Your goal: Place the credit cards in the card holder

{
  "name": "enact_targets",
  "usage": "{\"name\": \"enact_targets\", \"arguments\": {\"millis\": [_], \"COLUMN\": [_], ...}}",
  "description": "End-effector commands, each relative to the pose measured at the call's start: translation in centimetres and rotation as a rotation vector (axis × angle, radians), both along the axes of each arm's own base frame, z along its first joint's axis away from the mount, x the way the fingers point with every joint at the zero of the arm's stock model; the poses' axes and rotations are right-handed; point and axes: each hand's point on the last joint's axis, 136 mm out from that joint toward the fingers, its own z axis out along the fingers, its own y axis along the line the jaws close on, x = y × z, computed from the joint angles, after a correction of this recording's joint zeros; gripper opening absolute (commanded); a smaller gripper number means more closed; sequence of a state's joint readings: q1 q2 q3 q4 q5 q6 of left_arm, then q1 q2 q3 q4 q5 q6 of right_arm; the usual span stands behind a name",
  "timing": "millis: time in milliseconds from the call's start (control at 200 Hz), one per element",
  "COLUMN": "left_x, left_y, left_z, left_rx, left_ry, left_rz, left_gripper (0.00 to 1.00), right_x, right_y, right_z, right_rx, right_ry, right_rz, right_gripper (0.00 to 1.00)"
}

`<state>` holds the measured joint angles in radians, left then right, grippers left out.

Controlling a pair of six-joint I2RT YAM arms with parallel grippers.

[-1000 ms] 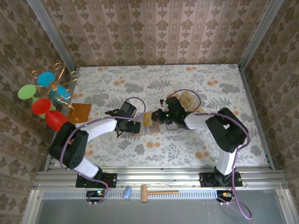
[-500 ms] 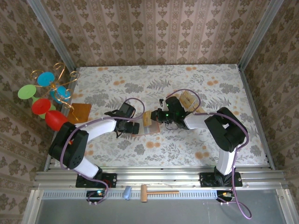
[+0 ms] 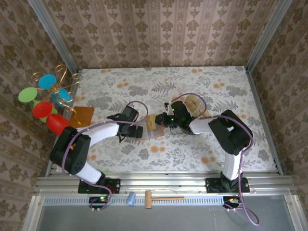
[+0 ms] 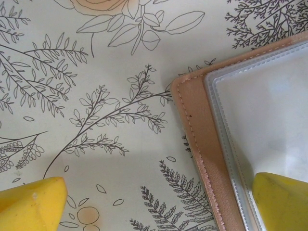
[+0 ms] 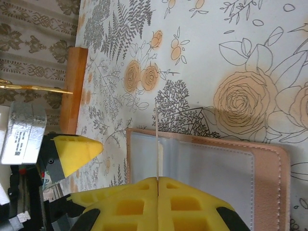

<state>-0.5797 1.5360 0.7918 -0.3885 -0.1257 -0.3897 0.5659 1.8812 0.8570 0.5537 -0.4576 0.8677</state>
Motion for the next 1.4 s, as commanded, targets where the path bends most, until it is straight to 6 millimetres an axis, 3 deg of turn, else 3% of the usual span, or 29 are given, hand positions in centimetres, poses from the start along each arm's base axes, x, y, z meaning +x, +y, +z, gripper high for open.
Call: {"name": "enact_targets", "arguments": {"millis": [0, 770, 1395], "left_x": [-1.0, -1.0, -1.1], "left_y": [1.5, 1.5, 1.5], "left_z": [-0.7, -0.8, -0.8], "left_rx": [0.041, 0.036, 0.035], "left_ry": [0.029, 0.032, 0.032], "left_rz": [0.029, 0.031, 0.031], "left_gripper": [1.00, 1.00, 1.00], "right_x": [0.0, -0.2, -1.9], "right_y": [0.0, 0.5, 0.2], "right_z": [-0.5, -1.1, -3.0], "right_rx": [0.024, 0.066, 0.062], "right_ry": [-0.003, 0.004, 0.044], "right_rz": [0.008, 0.028, 0.063], "right_gripper": [0.00, 0.00, 0.00]}}
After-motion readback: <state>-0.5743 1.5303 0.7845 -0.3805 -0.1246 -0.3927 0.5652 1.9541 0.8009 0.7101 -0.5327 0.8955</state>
